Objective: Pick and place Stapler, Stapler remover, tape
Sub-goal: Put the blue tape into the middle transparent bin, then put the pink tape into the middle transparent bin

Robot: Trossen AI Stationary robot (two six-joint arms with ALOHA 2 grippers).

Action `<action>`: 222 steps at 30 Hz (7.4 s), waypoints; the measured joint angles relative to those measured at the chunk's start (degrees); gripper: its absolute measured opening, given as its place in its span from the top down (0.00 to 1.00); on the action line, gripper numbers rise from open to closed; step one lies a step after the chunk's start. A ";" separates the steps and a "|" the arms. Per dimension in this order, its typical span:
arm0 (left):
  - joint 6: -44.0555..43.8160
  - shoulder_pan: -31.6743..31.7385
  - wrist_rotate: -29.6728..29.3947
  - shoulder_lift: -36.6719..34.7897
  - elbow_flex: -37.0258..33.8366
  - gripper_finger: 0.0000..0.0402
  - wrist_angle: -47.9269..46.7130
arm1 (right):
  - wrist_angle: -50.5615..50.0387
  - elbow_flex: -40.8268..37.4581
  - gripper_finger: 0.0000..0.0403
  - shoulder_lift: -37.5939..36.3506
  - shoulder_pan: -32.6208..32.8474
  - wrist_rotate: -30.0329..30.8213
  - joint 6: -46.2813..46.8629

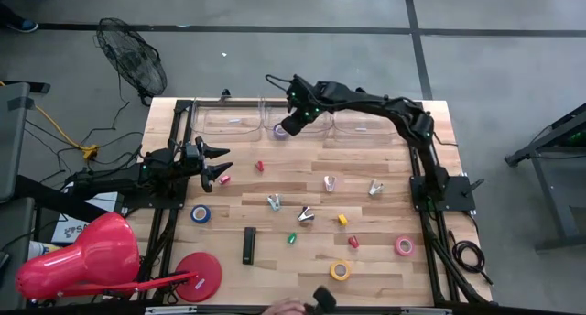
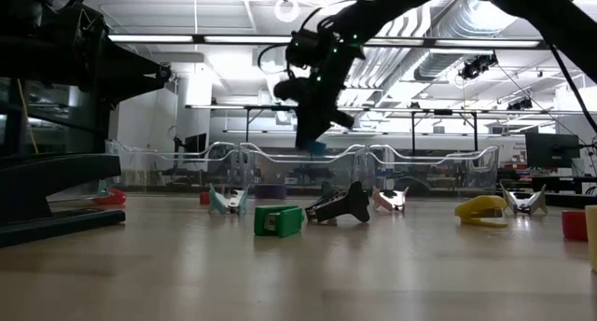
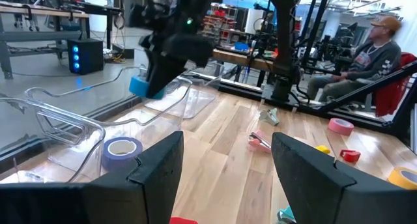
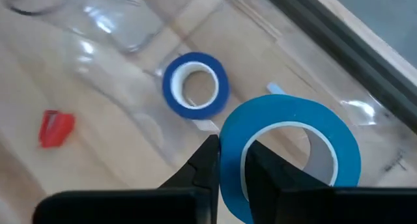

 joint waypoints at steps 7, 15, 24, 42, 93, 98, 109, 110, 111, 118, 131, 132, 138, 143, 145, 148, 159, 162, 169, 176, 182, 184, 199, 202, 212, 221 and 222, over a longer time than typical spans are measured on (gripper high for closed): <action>0.00 -0.01 0.02 -0.02 0.02 0.43 0.00 | 2.67 -0.02 0.88 2.82 -0.68 0.56 1.31; 0.00 0.00 0.02 0.00 0.00 0.43 0.00 | 4.00 -0.02 0.87 4.72 -0.62 -2.01 5.83; 0.00 0.01 0.02 0.00 0.00 0.43 0.00 | 3.96 -0.02 0.82 5.03 -0.64 -3.67 7.52; 0.00 0.01 0.02 0.00 0.00 0.43 0.00 | 2.42 -0.02 0.64 4.65 -0.62 -5.93 8.81; 0.00 0.01 0.02 0.00 0.00 0.43 0.00 | -1.54 -58.76 0.64 -51.38 42.52 -2.78 53.08; 0.00 0.01 0.02 -0.01 0.01 0.43 0.00 | 3.37 -62.50 0.64 -51.32 49.16 -3.06 62.88; 0.00 -0.01 0.02 -0.02 0.00 0.43 0.00 | 2.62 -63.89 0.64 -51.22 59.32 -3.94 84.58; 0.00 0.01 0.02 0.00 0.01 0.43 0.00 | 2.64 -63.89 0.64 -50.99 60.22 -3.96 86.38; 0.00 0.00 0.01 0.00 0.01 0.43 0.00 | 2.61 -63.89 0.64 -50.73 61.15 -3.99 88.26; 0.00 -0.01 0.02 0.00 0.02 0.43 0.00 | 4.57 -63.89 0.64 -46.63 68.39 -7.08 102.72; 0.00 0.00 0.02 -0.02 0.00 0.43 0.00 | -0.17 -63.87 0.64 -44.94 72.43 -9.12 111.88; 0.00 0.01 0.01 -0.01 0.00 0.43 0.00 | -0.76 -63.87 0.64 -44.94 72.41 -9.08 111.82; 0.00 0.01 0.00 -0.01 0.00 0.43 0.00 | -3.52 -63.87 0.64 -44.94 72.41 -9.19 111.57; 0.00 -0.01 0.02 0.00 0.02 0.43 0.00 | -2.90 -63.84 0.64 -43.12 72.10 -9.18 111.17; 0.00 -0.01 0.02 -0.02 0.00 0.43 0.00 | -1.23 -63.84 0.64 -41.23 72.10 -9.19 110.57; 0.00 0.01 0.01 -0.01 0.01 0.43 0.00 | -0.10 -63.82 0.64 -38.55 72.10 -9.37 110.16; 0.00 0.00 0.02 0.00 0.01 0.43 0.00 | 3.01 -63.73 0.65 -33.61 72.10 -9.57 109.57; 0.00 0.01 0.02 0.00 0.02 0.43 0.00 | 3.72 -63.65 0.68 -33.05 72.10 -9.63 108.93; 0.00 -0.01 0.01 -0.01 0.00 0.43 0.00 | 4.33 -63.65 0.84 -33.05 72.08 -8.92 106.31; 0.00 0.01 0.02 -0.02 0.00 0.43 0.00 | 5.15 -63.88 0.92 -34.04 72.00 -7.86 102.00; 0.00 0.01 0.00 -0.02 0.02 0.43 0.00 | 5.80 -63.87 0.92 -39.19 69.54 -3.11 96.10; 0.00 0.01 0.00 0.00 0.00 0.43 0.00 | 5.73 -63.87 0.92 -41.59 67.96 -1.01 92.92; 0.00 0.00 0.00 -0.01 0.02 0.43 -0.02 | 10.38 -63.80 0.92 -52.89 42.62 -1.34 46.31; 0.00 0.01 0.00 0.00 0.00 0.43 -0.01 | 14.65 -63.73 0.92 -52.48 36.61 -4.47 37.86; 0.00 0.01 0.00 0.00 0.00 0.43 -0.02 | 12.08 -48.06 0.92 -43.18 18.50 -5.98 12.61; 0.00 0.01 0.00 0.00 0.01 0.43 -0.02 | 6.27 -27.27 0.92 -26.94 7.36 -6.35 -0.32; 0.00 0.01 0.02 0.00 0.01 0.43 -0.02 | 6.21 -25.33 0.92 -24.96 6.57 -6.37 -0.74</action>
